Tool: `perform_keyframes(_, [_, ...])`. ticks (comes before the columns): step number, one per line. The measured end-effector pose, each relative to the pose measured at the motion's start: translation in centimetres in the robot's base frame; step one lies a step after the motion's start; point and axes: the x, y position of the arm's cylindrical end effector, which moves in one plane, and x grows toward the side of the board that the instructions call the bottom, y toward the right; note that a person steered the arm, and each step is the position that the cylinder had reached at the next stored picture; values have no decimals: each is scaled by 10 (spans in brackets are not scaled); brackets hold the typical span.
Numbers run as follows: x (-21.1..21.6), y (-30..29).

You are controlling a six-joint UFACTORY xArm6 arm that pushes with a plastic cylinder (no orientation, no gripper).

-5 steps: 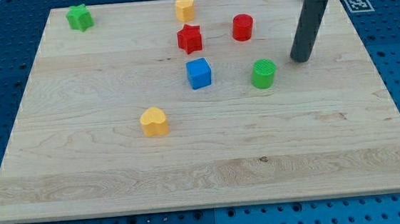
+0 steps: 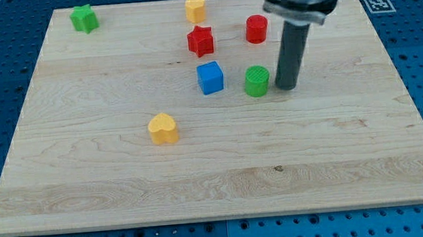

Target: Place the green circle to the bottom right of blue cube

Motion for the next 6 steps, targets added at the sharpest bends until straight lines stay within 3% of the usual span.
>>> perform_keyframes(2, [-12, -32])
perform_keyframes(4, [32, -51])
perform_keyframes(6, [42, -72])
